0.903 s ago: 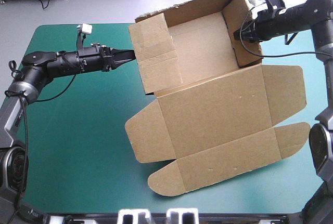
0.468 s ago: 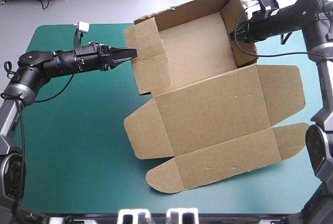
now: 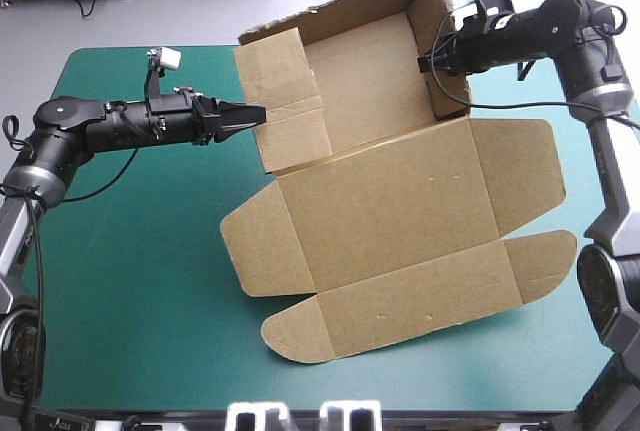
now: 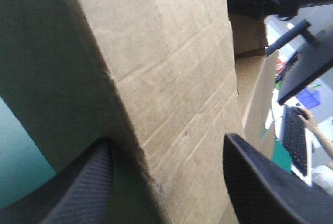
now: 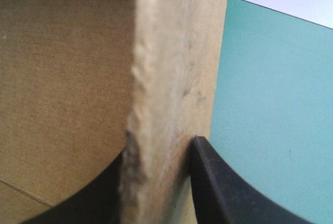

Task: Fold the box

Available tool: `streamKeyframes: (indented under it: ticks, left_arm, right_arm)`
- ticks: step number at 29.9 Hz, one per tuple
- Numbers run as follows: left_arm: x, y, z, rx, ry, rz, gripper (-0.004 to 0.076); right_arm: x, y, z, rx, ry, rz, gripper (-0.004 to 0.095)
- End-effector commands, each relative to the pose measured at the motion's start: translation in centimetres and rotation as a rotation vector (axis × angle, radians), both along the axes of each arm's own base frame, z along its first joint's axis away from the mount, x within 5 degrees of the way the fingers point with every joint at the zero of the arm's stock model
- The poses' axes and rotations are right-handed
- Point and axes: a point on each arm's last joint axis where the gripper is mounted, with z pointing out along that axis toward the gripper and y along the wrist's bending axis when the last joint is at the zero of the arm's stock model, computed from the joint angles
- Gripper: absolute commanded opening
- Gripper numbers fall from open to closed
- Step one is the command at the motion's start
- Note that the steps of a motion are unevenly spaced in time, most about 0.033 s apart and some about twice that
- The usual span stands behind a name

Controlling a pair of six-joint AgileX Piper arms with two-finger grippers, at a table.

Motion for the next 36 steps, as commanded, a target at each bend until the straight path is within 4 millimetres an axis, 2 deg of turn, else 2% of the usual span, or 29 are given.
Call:
streamKeyframes:
  ticks: [1, 8, 13, 17, 22, 30, 33, 36]
  left_arm:
    - [-0.9, -0.4, 2.9, 0.008, -0.07, 0.103, 0.0447]
    - [0.0, -1.9, 2.6, 0.084, -0.065, 0.289, 0.0446]
    - [0.2, -4.1, 2.5, 0.117, -0.085, 0.386, 0.0446]
    - [0.2, -6.0, 3.0, 0.081, -0.134, 0.455, 0.0421]
    - [0.9, -8.0, 1.7, 0.114, -0.122, 0.432, 0.0334]
    - [2.7, -9.4, -2.1, 0.258, -0.01, 0.338, 0.0332]
    - [3.1, -9.4, -2.5, 0.333, 0.015, 0.316, 0.0332]
    - [3.4, -9.3, -1.8, 0.394, 0.018, 0.316, 0.0332]
  right_arm:
    - [-1.4, 0.6, 3.7, 0.091, -0.151, -0.036, -0.0023]
    - [-1.4, 1.2, 3.8, 0.103, -0.155, -0.046, -0.0023]
    - [-1.5, 1.6, 3.7, 0.074, -0.155, -0.043, -0.0023]
    - [-1.3, 1.4, 2.5, 0.012, -0.116, -0.059, -0.0023]
    - [-0.5, 1.5, -0.1, -0.054, 0.024, -0.069, -0.0023]
    - [0.4, 2.6, -2.3, -0.092, 0.105, -0.056, -0.0023]
    - [0.8, 3.9, -3.5, -0.134, 0.13, -0.055, -0.0023]
    - [1.1, 5.3, -4.3, -0.119, 0.14, -0.049, -0.0023]
